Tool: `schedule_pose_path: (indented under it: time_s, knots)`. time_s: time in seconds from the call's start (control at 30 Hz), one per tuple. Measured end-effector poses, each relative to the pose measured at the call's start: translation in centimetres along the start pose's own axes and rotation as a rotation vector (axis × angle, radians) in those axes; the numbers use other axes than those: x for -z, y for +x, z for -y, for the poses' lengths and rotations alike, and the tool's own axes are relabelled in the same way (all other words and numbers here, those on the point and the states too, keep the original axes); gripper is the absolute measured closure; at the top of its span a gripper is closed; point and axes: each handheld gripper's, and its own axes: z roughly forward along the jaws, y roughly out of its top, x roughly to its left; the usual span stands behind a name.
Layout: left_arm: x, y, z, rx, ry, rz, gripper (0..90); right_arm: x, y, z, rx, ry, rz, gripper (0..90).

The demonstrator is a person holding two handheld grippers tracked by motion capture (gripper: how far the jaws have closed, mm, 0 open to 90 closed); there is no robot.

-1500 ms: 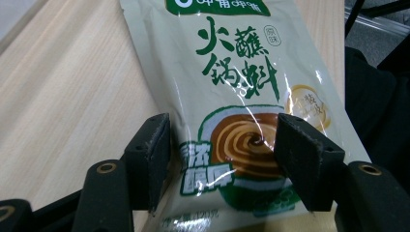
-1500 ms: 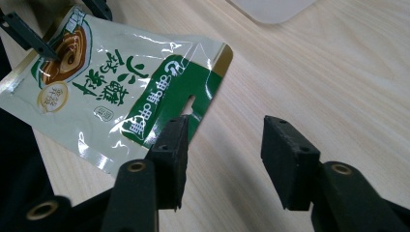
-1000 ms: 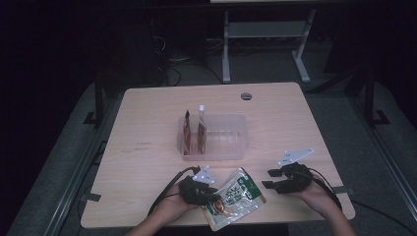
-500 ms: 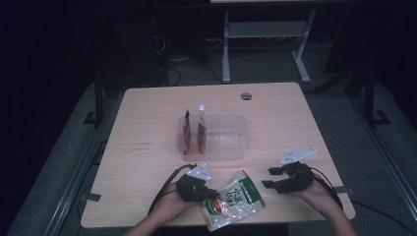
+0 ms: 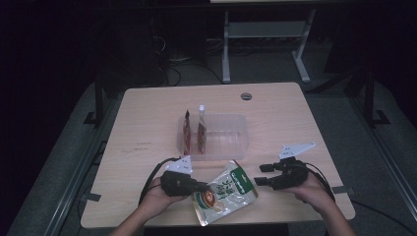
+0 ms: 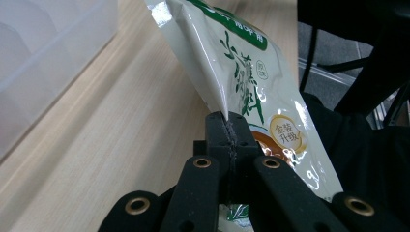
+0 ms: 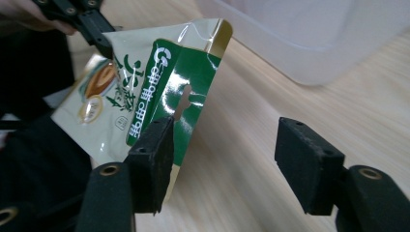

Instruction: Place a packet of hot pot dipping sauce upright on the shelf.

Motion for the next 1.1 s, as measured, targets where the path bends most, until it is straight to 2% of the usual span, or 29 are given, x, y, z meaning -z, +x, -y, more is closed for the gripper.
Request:
schedule_pose_path:
  time_s: [0.07,0.27,0.47,0.67,0.77,0.87,0.9,0.93,0.97,1.03,1.1]
  knots:
    - [0.4,-0.1,0.1,-0.013,-0.005,0.005,90.0,-0.4,0.0,-0.4,-0.002,-0.005,-0.04,40.3]
    - [0.8,-0.3,0.1,-0.036,-0.017,0.012,90.0,-1.5,0.5,-1.6,0.031,-0.018,-0.137,41.4]
    - [1.3,-0.8,0.1,-0.054,-0.035,0.003,90.0,-2.6,0.8,-2.0,0.052,0.005,-0.196,41.3]
    - [1.9,-1.0,0.5,-0.046,-0.043,-0.022,90.0,-3.8,1.0,-2.6,0.078,0.04,-0.256,43.7]
    - [2.2,-1.1,0.7,-0.042,-0.051,-0.037,90.0,-4.6,1.2,-3.0,0.091,0.05,-0.308,47.8]
    - [2.5,-1.0,0.9,-0.042,-0.047,-0.053,90.0,-5.2,1.5,-3.2,0.102,0.077,-0.314,52.0]
    - [2.5,-1.0,1.0,-0.041,-0.043,-0.062,90.0,-5.2,1.5,-3.2,0.121,0.068,-0.312,57.1]
    - [2.6,-0.8,1.1,-0.033,-0.053,-0.062,90.0,-4.9,1.6,-3.3,0.108,0.062,-0.325,62.5]
    - [2.8,-0.6,1.1,-0.026,-0.057,-0.062,90.0,-4.8,1.5,-3.4,0.121,0.051,-0.332,64.2]
    - [2.9,-0.4,1.1,-0.029,-0.062,-0.072,90.0,-4.7,1.6,-3.6,0.123,0.03,-0.34,71.6]
    - [3.0,-0.2,1.1,-0.03,-0.071,-0.07,90.0,-4.6,1.8,-3.9,0.119,0.02,-0.346,74.6]
